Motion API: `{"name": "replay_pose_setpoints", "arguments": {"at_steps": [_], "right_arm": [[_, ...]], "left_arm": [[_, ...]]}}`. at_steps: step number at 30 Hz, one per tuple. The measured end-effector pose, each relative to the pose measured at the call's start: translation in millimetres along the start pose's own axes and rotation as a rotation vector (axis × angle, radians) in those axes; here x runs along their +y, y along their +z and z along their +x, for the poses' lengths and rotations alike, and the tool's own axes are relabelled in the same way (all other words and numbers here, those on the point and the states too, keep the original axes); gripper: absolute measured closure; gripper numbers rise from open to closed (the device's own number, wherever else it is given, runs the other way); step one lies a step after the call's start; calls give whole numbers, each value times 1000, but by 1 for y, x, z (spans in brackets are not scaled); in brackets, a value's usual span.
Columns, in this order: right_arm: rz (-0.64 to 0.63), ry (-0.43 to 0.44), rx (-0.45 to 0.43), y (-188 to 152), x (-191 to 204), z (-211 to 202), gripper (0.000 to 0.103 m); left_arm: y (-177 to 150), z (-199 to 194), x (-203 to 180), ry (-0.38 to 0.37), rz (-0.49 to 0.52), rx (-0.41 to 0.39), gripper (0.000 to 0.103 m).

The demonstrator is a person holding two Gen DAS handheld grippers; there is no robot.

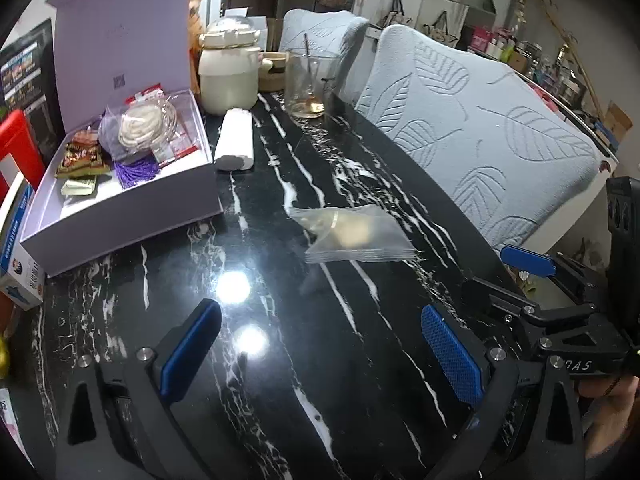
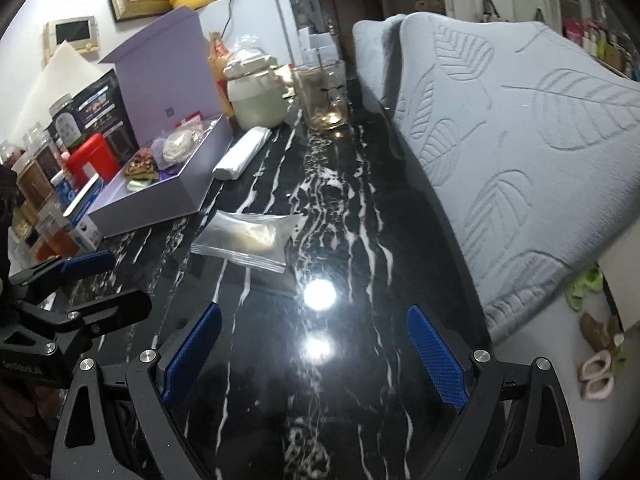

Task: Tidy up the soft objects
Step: 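Grasp the small clear zip bag with the right gripper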

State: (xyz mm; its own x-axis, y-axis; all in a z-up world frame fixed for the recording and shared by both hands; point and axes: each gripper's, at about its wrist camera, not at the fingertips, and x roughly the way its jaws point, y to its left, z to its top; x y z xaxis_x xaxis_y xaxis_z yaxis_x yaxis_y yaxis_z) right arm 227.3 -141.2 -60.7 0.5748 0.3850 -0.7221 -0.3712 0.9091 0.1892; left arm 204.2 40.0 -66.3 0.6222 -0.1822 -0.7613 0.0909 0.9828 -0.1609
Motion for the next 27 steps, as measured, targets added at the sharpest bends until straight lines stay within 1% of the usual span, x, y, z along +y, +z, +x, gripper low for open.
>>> {"name": "replay_pose_setpoints", "arguments": {"at_steps": [6, 8, 13, 14, 16, 17, 19, 21, 22, 23, 24, 27], "right_arm": [[-53, 49, 40, 15, 4, 30, 8], [-71, 74, 55, 20, 5, 41, 11], [-98, 129, 105, 30, 9, 68, 27], [-106, 138, 114, 31, 10, 73, 29], [-120, 146, 127, 33, 12, 80, 37], [-128, 147, 125, 35, 13, 82, 38], [-145, 150, 126, 37, 14, 84, 47], [-162, 148, 131, 39, 15, 87, 50], [-173, 147, 133, 39, 15, 87, 57], [-189, 146, 135, 40, 16, 88, 60], [-195, 145, 137, 40, 15, 88, 63], [-210, 143, 149, 42, 13, 88, 63]], "left_arm": [[10, 13, 19, -8, -57, 13, 1], [13, 17, 22, -6, -65, 12, 1], [18, 25, 28, 3, -62, 16, 1], [19, 27, 28, -2, -56, 18, 1], [20, 29, 29, -10, -41, 18, 1], [21, 30, 28, -15, -27, 17, 1], [25, 34, 26, -27, 6, 22, 1], [29, 38, 25, -38, 39, 30, 1], [31, 39, 24, -46, 51, 29, 1], [33, 40, 23, -55, 63, 29, 1], [35, 41, 23, -64, 71, 28, 1], [41, 43, 22, -90, 84, 21, 1]]}}
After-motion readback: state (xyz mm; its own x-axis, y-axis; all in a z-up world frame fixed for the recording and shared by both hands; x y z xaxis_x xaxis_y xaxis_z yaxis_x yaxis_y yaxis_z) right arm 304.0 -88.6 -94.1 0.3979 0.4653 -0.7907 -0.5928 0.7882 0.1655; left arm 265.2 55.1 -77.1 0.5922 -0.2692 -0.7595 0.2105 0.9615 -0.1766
